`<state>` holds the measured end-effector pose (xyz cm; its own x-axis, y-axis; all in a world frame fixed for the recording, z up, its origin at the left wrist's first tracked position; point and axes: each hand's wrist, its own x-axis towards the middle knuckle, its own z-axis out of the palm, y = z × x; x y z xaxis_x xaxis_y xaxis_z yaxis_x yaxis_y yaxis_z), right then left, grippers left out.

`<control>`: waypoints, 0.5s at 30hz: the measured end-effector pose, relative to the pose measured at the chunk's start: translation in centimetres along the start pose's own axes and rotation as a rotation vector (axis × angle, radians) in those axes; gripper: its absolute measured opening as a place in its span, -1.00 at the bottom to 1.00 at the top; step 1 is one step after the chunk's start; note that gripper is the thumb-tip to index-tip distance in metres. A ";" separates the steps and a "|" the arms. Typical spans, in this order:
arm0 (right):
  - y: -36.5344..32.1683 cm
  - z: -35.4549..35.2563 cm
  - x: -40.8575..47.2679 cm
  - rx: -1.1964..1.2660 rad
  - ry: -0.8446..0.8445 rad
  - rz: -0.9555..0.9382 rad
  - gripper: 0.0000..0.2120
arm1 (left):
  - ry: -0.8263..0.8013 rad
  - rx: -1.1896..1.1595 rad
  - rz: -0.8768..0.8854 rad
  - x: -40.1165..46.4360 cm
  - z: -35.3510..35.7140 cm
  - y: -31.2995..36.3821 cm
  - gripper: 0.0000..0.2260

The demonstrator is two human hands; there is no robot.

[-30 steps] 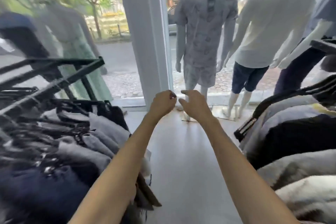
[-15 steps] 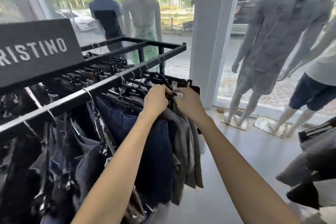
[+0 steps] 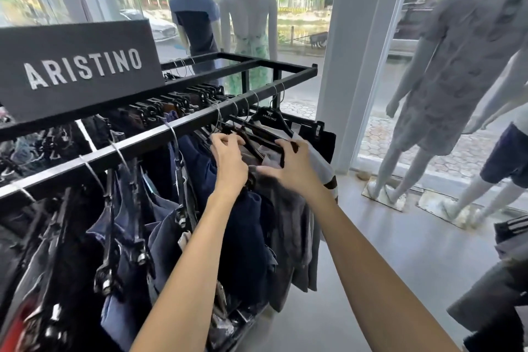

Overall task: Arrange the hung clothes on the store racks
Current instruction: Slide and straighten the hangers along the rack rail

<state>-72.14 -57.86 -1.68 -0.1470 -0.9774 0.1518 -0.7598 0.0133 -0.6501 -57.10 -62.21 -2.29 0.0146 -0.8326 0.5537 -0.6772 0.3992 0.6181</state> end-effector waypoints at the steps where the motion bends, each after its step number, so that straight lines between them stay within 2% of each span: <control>1: -0.3 0.3 0.0 -0.020 -0.028 0.012 -0.02 | -0.014 0.011 0.006 -0.3 -0.1 -0.3 -0.54; 4: -0.5 0.9 -0.2 -0.099 -0.068 0.049 0.08 | -0.043 0.033 0.051 -0.6 -0.6 -1.1 -0.51; 9: -0.1 1.1 0.0 -0.063 -0.040 0.040 -0.05 | -0.048 0.038 -0.050 0.5 -3.3 -1.5 -0.66; 12: -1.2 1.0 -0.1 -0.044 -0.082 0.115 0.12 | -0.054 0.123 -0.123 0.9 -3.7 -1.3 -0.70; 15: -2.4 1.4 -0.5 -0.056 -0.110 0.166 0.25 | -0.068 0.168 -0.120 1.2 -3.4 -0.7 -0.72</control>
<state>-69.37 -57.73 -1.25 -0.2053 -0.9780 -0.0381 -0.7656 0.1848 -0.6162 -54.12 -62.16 -0.16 0.0569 -0.8966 0.4391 -0.7869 0.2304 0.5724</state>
